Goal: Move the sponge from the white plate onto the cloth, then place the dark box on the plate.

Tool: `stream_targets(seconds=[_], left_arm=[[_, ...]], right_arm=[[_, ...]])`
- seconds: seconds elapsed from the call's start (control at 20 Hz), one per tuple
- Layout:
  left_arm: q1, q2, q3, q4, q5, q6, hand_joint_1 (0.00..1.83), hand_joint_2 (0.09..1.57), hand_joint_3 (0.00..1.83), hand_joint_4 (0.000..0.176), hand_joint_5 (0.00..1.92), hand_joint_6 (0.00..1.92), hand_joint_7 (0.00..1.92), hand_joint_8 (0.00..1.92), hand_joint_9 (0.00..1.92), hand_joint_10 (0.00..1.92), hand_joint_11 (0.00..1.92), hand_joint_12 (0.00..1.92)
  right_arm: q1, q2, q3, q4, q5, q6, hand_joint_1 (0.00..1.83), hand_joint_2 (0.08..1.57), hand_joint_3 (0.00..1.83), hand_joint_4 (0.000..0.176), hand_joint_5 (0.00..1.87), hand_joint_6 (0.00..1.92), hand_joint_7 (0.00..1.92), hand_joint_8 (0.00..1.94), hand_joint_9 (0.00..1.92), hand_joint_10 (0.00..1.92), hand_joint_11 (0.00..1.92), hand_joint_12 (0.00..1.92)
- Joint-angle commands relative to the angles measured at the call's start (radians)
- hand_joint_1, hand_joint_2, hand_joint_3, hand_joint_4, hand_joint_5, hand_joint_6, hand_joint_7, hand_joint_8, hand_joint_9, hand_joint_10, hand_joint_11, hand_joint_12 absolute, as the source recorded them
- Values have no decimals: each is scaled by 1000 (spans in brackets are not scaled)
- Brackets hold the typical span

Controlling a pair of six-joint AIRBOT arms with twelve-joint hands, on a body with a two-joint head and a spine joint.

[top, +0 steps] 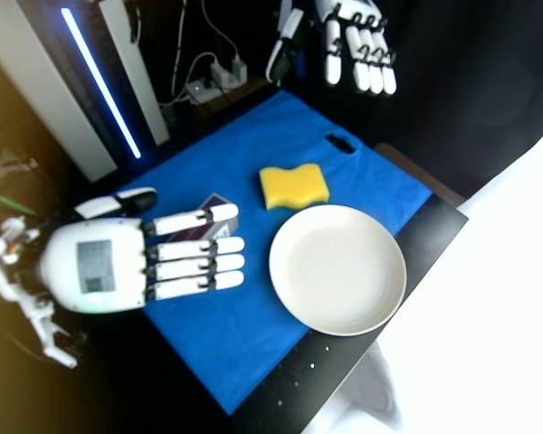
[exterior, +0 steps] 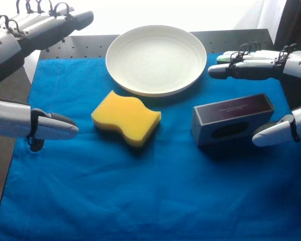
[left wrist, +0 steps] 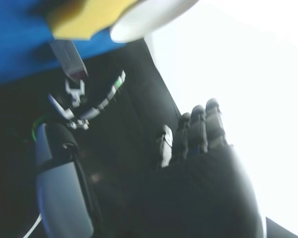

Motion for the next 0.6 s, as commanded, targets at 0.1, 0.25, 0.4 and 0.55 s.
stream_targets(seconds=[0.1,0.25,0.4,0.55], left_arm=[[-1,-8,3,-15,-120,0,764,806,1,136,0,0,0,0,0,0,0,0],[4,-10,3,-19,-106,-1,783,812,3,143,0,0,0,0,0,0,0,0],[6,-17,8,-20,-87,-1,826,819,5,167,0,0,0,0,0,0,0,0],[6,-22,9,-22,-81,-3,816,817,4,174,0,0,0,0,0,0,0,0]], right_arm=[[23,-12,7,10,39,4,728,902,2,86,407,18,351,24,357,5,238,407],[26,-16,6,1,37,4,799,947,0,88,631,18,575,23,550,21,174,941],[38,-21,6,-9,38,4,1106,1084,0,0,1015,893,809,685,686,1277,578,1748],[45,-27,10,-9,37,3,1203,1142,1,0,979,955,859,1254,706,1524,646,1818]])
